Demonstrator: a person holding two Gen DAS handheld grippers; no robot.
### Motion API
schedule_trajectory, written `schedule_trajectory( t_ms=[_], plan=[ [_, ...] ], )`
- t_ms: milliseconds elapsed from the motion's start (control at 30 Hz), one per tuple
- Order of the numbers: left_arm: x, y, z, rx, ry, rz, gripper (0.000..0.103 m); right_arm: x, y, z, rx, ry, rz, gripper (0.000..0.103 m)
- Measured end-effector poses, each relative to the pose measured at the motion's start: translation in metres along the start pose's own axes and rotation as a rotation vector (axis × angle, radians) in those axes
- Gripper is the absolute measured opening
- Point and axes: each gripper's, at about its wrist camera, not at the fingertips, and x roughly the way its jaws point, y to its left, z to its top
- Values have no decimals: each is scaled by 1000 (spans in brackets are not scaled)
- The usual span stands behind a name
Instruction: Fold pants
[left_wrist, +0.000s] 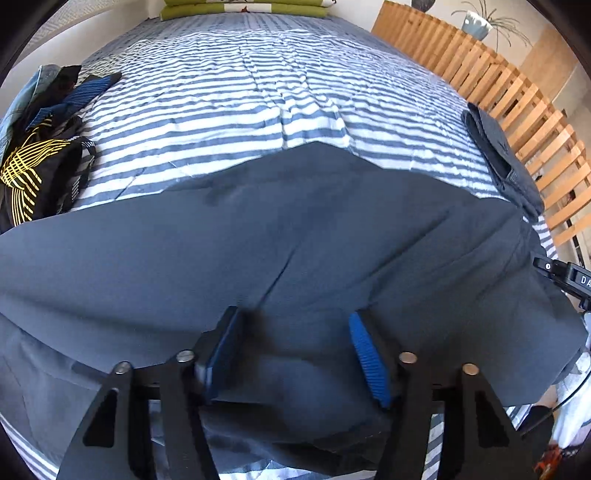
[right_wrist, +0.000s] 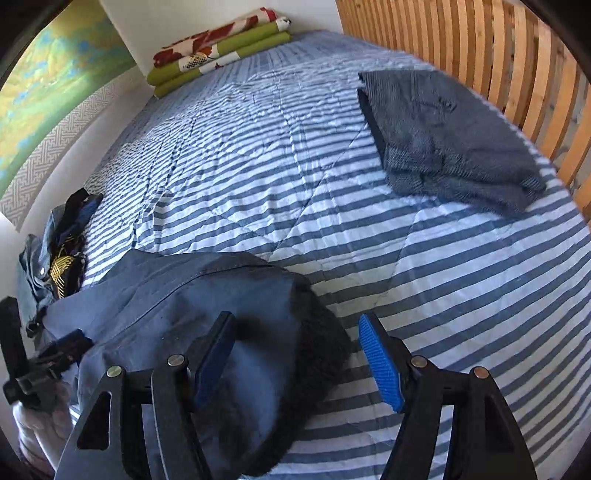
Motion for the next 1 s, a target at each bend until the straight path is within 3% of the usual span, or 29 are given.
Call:
schedule_trajectory(
  t_ms=[67,133,167,233,333,467,567,600,633,667,700,733,767,833,900,1000],
  plan=[
    [-5,-2,-10,28,-14,19,41,7,14,-12,-38,26,-2,36],
    [-10,2,-16,24,-21,17,19,4,34,-29,-156,32,-16,12],
    [-15,4,-20,16,-21,10,15,1,40,-38,-197,38,-23,4],
    [-26,6,-32,23,-29,11,5,-13,44,-59,-244,35,-23,2],
    [-44,6,-56,47,-28,-2,2,-34,38,-85,-278,30,-21,1],
    [-69,12,-101,115,32,-29,0,-53,27,-108,-303,47,-13,1],
    [-84,19,-123,149,81,-27,1,-61,25,-117,-347,101,51,4],
    [-92,25,-124,139,87,-37,5,-66,23,-117,-351,105,62,9],
    [-101,32,-120,126,76,-44,16,-70,20,-116,-341,96,72,15],
    [-108,37,-115,121,46,-30,24,-76,16,-112,-323,66,86,31],
    [-114,42,-105,121,14,-1,45,-82,11,-107,-302,29,96,47],
    [-119,47,-93,115,-14,24,67,-86,7,-98,-279,-6,97,52],
    [-121,53,-77,109,-37,31,74,-89,3,-88,-252,-36,91,54],
    [-117,61,-47,113,-77,76,78,-86,-3,-62,-192,-69,93,54],
    [-101,72,-15,101,-67,114,80,-74,-4,-34,-146,-69,106,55],
    [-70,88,26,46,-33,92,85,-42,0,2,-129,-17,115,58]
  ],
)
